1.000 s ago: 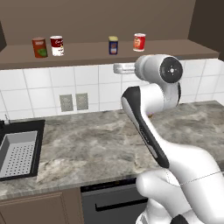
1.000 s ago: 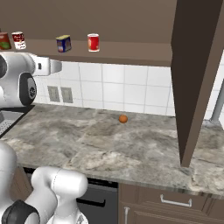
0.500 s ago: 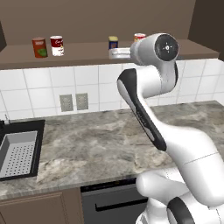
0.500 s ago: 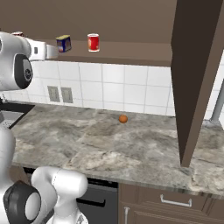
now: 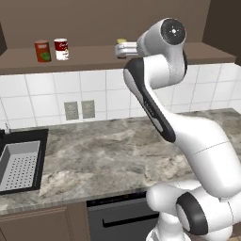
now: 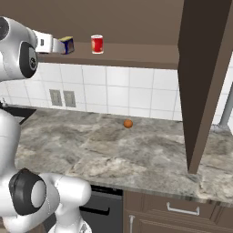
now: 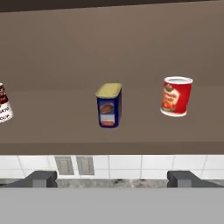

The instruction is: Stack two cans on top of the other two cans in the cabinet.

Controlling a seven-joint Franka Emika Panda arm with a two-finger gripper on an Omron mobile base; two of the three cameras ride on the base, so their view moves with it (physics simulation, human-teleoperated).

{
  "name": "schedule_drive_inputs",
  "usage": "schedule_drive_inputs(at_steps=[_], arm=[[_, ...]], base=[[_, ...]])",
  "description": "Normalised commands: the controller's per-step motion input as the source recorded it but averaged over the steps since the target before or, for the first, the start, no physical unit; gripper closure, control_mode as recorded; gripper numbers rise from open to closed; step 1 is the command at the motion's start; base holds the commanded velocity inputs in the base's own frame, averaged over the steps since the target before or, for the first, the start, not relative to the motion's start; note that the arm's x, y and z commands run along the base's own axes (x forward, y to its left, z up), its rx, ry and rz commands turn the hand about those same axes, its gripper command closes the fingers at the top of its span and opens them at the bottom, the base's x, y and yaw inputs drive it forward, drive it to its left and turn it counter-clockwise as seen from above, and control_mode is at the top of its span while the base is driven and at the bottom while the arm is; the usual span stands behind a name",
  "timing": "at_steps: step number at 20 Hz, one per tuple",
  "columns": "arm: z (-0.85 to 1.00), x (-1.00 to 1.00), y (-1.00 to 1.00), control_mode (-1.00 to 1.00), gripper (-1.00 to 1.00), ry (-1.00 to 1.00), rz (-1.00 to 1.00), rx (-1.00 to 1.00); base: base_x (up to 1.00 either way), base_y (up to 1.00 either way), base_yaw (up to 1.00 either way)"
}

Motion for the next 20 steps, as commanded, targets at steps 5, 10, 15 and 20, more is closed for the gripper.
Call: schedule_drive_inputs(at_steps=[5,10,15,20], arm=[[-0.03,0.26,0.0,-1.0,-1.0,0.05,0.0,0.0],[-0.19,0.33,0.01,-1.0,-1.0,0.08,0.0,0.0],[-0.15,0.41,0.07,-1.0,-1.0,0.0,0.0,0.0],[-0.06,0.36,0.1,-1.0,-1.0,0.0,0.0,-0.03]], base=[[0.0,0.0,0.0],[0.0,0.0,0.0],[0.0,0.0,0.0],[0.0,0.0,0.0]])
